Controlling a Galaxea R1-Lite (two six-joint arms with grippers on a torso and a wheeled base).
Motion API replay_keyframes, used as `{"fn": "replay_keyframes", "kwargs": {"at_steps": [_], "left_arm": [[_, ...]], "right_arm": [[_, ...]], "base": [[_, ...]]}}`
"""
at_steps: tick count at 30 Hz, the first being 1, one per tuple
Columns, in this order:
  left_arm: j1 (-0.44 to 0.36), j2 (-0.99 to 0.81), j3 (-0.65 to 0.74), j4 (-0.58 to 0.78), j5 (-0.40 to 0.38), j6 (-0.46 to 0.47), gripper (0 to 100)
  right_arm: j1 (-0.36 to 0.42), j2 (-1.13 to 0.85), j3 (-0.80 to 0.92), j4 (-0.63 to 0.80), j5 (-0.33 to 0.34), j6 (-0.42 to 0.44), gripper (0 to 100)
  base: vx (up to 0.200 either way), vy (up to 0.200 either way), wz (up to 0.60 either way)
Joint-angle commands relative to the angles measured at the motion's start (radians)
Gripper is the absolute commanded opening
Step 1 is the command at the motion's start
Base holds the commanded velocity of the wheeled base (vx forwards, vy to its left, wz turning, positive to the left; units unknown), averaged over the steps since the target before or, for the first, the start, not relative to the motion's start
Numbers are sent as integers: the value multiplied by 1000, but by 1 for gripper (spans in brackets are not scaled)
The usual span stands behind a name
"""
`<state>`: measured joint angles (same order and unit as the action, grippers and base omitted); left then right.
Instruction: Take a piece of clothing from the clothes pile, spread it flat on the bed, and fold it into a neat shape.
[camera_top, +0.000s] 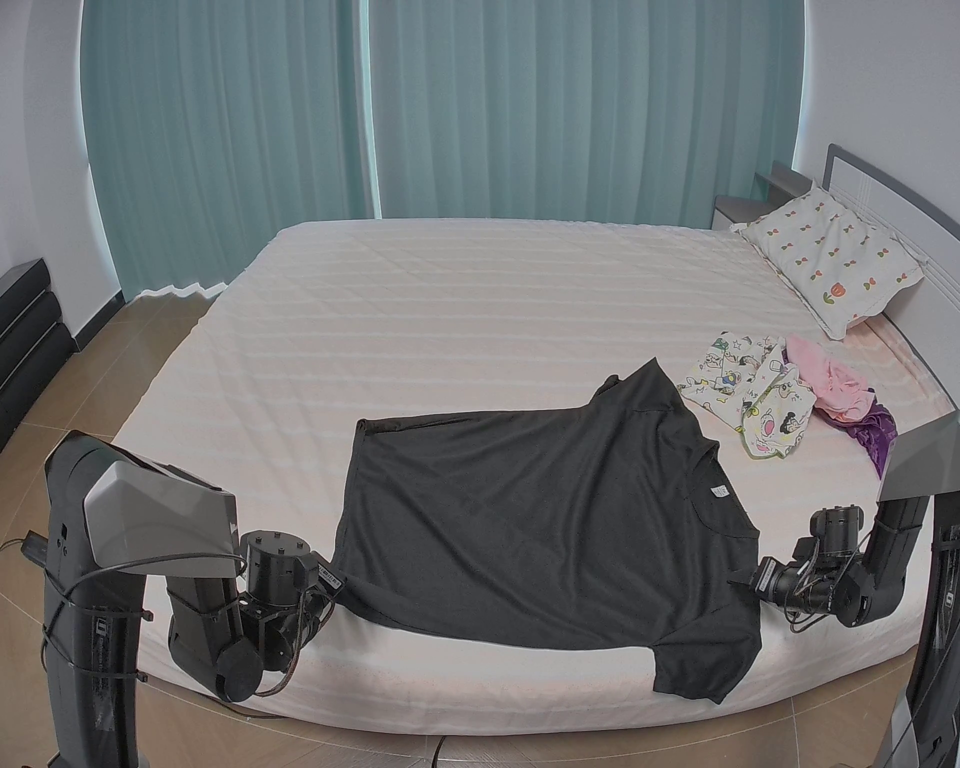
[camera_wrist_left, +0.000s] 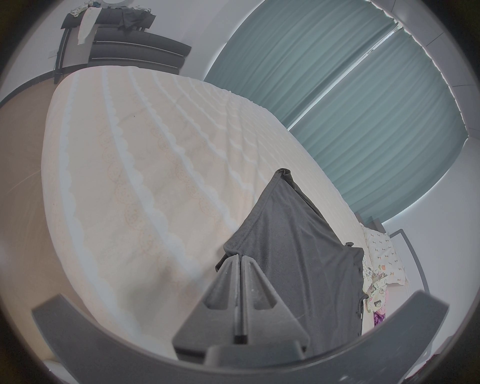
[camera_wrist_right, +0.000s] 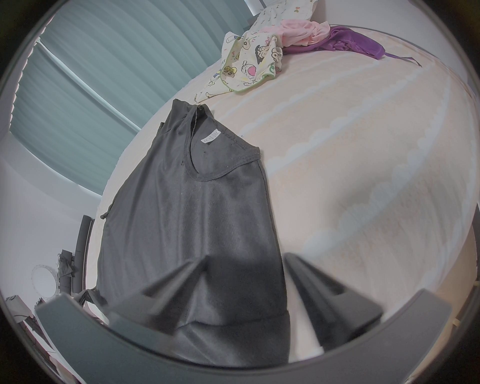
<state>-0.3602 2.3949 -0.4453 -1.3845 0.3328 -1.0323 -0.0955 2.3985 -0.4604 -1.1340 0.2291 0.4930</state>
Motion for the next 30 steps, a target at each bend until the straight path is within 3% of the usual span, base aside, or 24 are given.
{"fn": "replay_keyframes", "kwargs": {"at_steps": [1, 7, 19, 20, 27, 30], "left_arm": [[1, 4, 0, -1, 2, 0, 0], [1, 7, 0, -1, 2, 2, 0], [1, 26, -6, -1, 2, 3, 0], [1, 27, -7, -1, 2, 5, 0], [3, 36, -9, -1, 0, 3, 0], [3, 36, -10, -1, -1, 2, 0]], "right_arm": [[-3, 1, -80, 53, -7, 1, 0], [-6, 1, -185, 65, -10, 33, 0], [7, 54, -365, 112, 2, 13, 0], [7, 62, -380, 112, 4, 7, 100], [8, 60, -417, 109, 10, 12, 100], [-36, -2, -350, 112, 12, 33, 100]], "base": [[0, 0, 0], [0, 0, 0], [0, 0, 0], [0, 0, 0], [0, 0, 0], [0, 0, 0]]}}
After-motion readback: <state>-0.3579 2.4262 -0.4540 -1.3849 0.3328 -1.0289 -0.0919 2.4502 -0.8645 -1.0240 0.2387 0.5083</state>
